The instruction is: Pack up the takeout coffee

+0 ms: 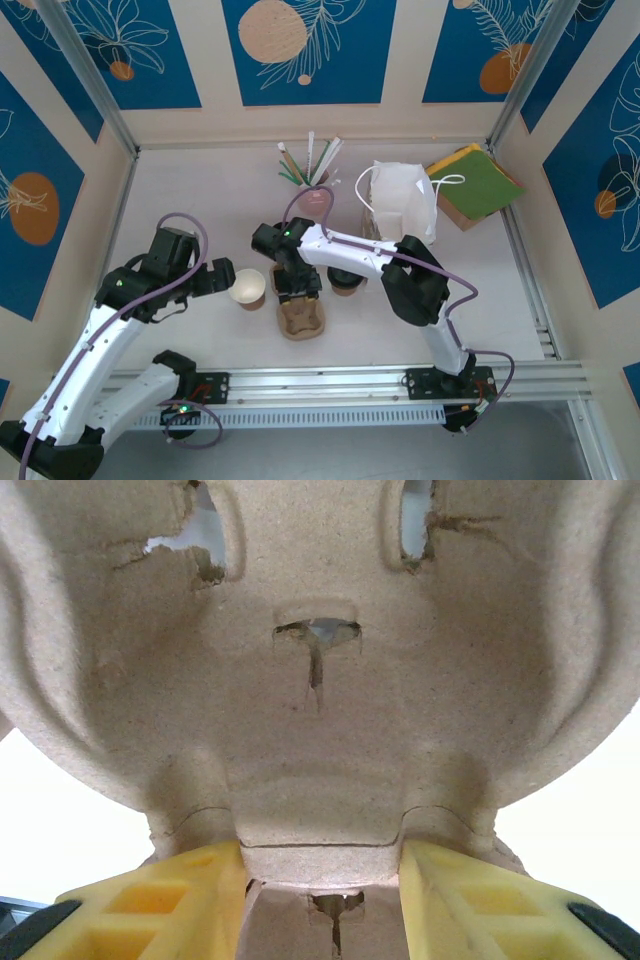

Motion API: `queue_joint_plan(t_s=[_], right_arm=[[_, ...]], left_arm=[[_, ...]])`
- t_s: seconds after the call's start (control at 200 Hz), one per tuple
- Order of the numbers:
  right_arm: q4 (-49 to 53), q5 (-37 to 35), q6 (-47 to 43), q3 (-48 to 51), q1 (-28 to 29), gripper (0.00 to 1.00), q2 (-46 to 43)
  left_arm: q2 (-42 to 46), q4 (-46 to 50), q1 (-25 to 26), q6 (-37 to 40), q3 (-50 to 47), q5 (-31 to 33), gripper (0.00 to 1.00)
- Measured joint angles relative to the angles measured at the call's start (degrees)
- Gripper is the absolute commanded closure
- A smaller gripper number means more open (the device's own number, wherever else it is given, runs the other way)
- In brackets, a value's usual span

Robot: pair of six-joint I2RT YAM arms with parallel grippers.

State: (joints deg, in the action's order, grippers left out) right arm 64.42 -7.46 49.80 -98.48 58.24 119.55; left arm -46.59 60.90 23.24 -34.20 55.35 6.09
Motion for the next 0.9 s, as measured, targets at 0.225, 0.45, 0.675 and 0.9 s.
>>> queue_joint_plan(t_s=[0.225, 0.45, 0.675, 0.9], right_arm=[[0.76, 0.0, -0.28, -0.22, -0.22, 0.49, 0.35], [1.01, 0.0, -0.26, -1.22, -0.26, 0.49, 1.36], [1.36, -0.02, -0.26, -3.1, -0.26, 0.49, 2.05], [1.42, 0.0, -0.31, -3.39, -0.31, 0.49, 2.8]], left_arm=[[0.0, -0.02, 0.0, 0.0, 0.0, 0.0, 0.0], [0.0, -0.31, 0.0, 0.0, 0.0, -0.02, 0.0], [0.0, -0.42, 0.0, 0.0, 0.0, -0.02, 0.0], [0.0, -0.42, 0.0, 0.0, 0.0, -0.02, 0.0]])
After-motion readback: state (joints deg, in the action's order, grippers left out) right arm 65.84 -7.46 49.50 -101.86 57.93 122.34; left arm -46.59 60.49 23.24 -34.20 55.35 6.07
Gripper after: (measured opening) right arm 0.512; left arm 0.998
